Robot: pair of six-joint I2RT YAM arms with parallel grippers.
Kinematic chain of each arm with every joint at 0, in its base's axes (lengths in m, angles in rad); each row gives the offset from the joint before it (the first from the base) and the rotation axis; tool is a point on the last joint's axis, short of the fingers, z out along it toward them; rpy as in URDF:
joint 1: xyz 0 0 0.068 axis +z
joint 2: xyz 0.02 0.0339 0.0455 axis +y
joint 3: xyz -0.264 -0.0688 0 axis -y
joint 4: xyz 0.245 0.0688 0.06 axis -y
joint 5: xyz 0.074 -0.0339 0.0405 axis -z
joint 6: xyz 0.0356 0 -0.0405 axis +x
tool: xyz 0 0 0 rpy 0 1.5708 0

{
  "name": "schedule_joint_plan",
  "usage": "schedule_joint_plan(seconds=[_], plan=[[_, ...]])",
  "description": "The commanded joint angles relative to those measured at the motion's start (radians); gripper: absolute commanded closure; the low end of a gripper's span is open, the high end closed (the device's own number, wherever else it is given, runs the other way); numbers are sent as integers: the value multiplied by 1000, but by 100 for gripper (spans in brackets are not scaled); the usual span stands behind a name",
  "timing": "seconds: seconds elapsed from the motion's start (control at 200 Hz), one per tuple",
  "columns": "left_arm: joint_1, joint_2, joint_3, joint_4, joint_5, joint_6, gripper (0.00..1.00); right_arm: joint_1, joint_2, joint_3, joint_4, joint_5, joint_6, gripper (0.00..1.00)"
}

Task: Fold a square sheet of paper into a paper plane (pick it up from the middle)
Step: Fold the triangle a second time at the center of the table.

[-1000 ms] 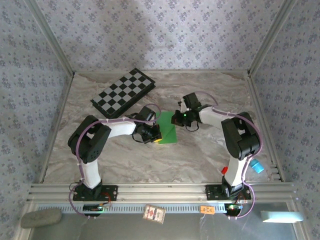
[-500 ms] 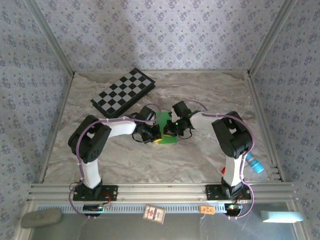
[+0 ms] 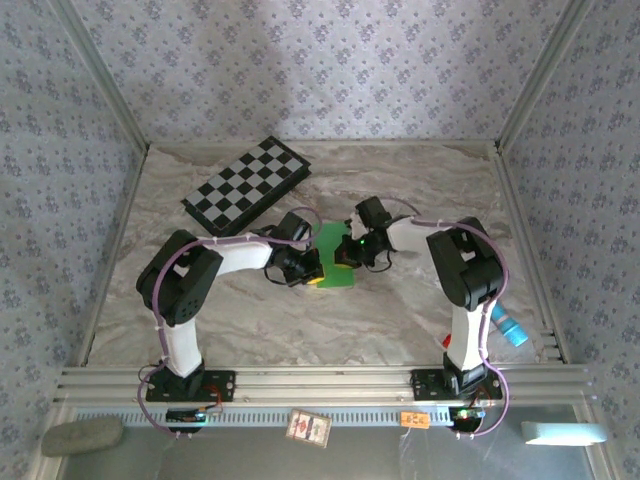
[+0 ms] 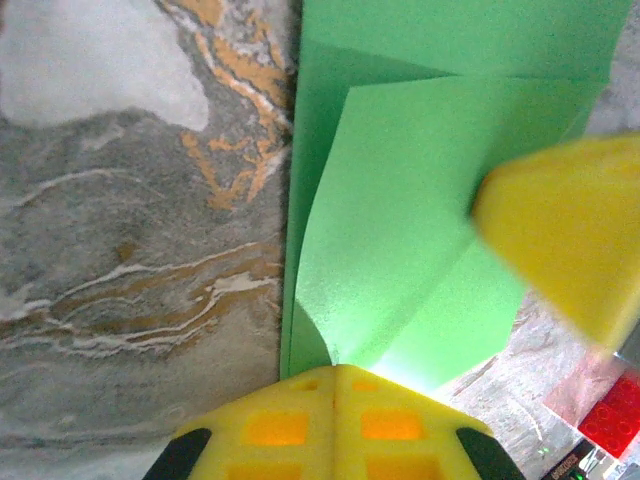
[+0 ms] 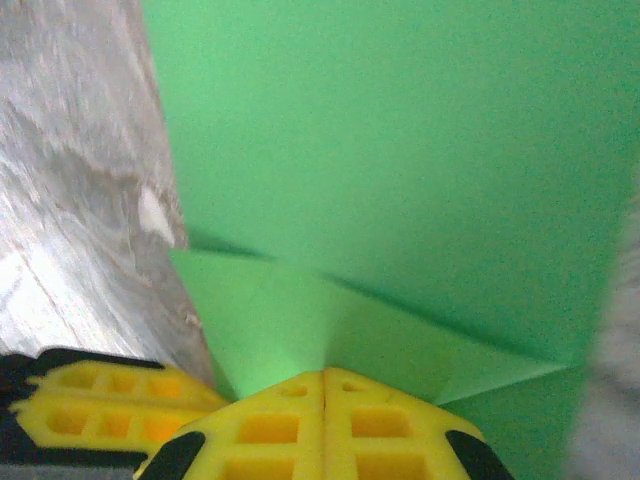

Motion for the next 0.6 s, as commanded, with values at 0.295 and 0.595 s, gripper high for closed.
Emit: schedule_joint_plan(seconds=[0.295,0.595], plan=[[1,32,17,-83,17,39,100,-147,-59,53,-58,106,0,95],[16,-50,135,-12,30,15,81,-97,-207,-94,21,96,157,66]])
